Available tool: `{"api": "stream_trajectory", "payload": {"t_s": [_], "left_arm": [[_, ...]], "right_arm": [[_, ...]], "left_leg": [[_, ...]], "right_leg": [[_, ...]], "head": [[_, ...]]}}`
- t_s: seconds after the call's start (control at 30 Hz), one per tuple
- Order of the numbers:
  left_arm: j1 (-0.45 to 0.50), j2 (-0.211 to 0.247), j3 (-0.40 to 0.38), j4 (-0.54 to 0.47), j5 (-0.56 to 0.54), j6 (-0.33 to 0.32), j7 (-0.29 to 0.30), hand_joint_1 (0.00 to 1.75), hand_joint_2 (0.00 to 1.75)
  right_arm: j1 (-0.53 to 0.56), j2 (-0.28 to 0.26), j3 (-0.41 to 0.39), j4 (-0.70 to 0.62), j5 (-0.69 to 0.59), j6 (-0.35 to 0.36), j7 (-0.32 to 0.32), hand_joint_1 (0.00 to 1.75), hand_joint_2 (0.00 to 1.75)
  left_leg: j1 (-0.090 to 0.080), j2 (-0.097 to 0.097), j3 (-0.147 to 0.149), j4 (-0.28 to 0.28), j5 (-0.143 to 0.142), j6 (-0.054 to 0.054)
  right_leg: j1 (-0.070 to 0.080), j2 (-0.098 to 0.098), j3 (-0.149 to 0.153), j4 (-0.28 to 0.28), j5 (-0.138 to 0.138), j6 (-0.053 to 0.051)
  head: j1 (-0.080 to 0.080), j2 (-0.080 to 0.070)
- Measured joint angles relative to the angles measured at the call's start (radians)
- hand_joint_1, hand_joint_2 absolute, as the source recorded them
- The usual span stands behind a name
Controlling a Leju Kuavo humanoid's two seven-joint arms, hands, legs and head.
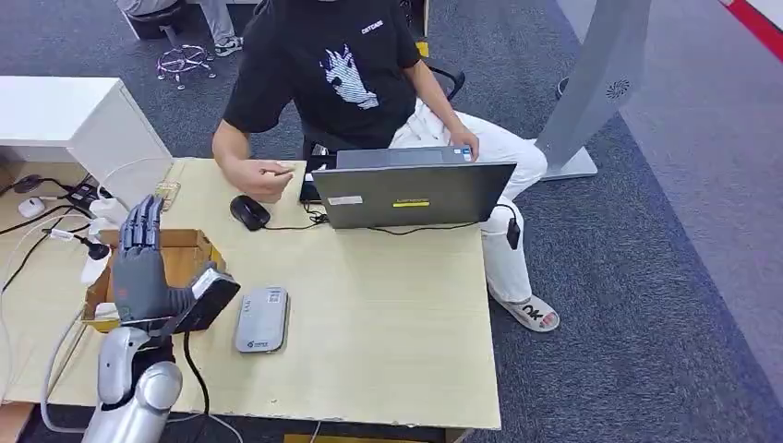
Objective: Pass the card to the sensor for recognition and then transmit it.
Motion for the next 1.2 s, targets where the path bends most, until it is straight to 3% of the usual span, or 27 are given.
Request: {"api": "stream_trajectory", "payload": {"t_s": [0.1, 0.43, 0.6, 0.8, 0.97, 1.2], "left_arm": [[0.048, 0.026, 0.010, -0.065, 0.001, -0.049, 0.016, 0.00, 1.75], [0.086, 0.053, 0.022, -0.140, 0.002, -0.074, 0.017, 0.00, 1.75], [0.164, 0.079, 0.031, -0.229, 0.038, -0.121, 0.010, 0.00, 1.75], [0.280, 0.089, 0.040, -0.363, -0.050, -0.089, 0.000, 0.00, 1.75], [0.349, 0.102, 0.044, -0.440, -0.151, -0.061, 0.055, 0.00, 1.75], [0.413, 0.111, 0.066, -0.499, -0.198, -0.034, 0.091, 0.00, 1.75]], "right_arm": [[0.001, 0.000, -0.014, 0.000, -0.008, -0.001, -0.008, 0.00, 1.75], [0.001, 0.000, -0.031, 0.000, -0.013, -0.002, -0.009, 0.00, 1.75], [0.004, 0.002, -0.050, 0.000, -0.028, -0.013, -0.010, 0.00, 1.75], [0.005, 0.008, -0.074, 0.000, -0.036, -0.016, -0.027, 0.00, 1.75], [0.005, 0.012, -0.093, 0.000, -0.044, -0.021, -0.029, 0.00, 1.75], [0.004, 0.021, -0.107, 0.000, -0.046, -0.031, -0.028, 0.00, 1.75]], "left_leg": [[0.000, 0.000, 0.000, 0.000, 0.000, 0.000], [0.000, 0.000, -0.001, 0.000, 0.000, 0.000], [0.000, 0.001, -0.001, 0.000, 0.000, 0.000], [0.000, 0.000, -0.002, 0.000, -0.001, 0.000], [0.000, 0.001, -0.001, 0.000, -0.001, 0.000], [0.000, 0.000, -0.001, 0.000, -0.001, 0.000]], "right_leg": [[0.000, 0.000, -0.001, 0.000, 0.000, 0.000], [0.000, 0.000, 0.000, 0.000, 0.000, 0.000], [0.000, 0.001, -0.001, 0.000, 0.000, 0.000], [0.000, 0.001, -0.002, 0.000, -0.001, 0.001], [0.000, 0.000, -0.002, 0.000, -0.001, 0.001], [0.000, 0.000, -0.001, 0.000, -0.001, 0.001]], "head": [[0.000, 0.000], [0.000, 0.000], [0.000, 0.000], [0.000, 0.000], [0.000, 0.000], [0.000, 0.000]]}}
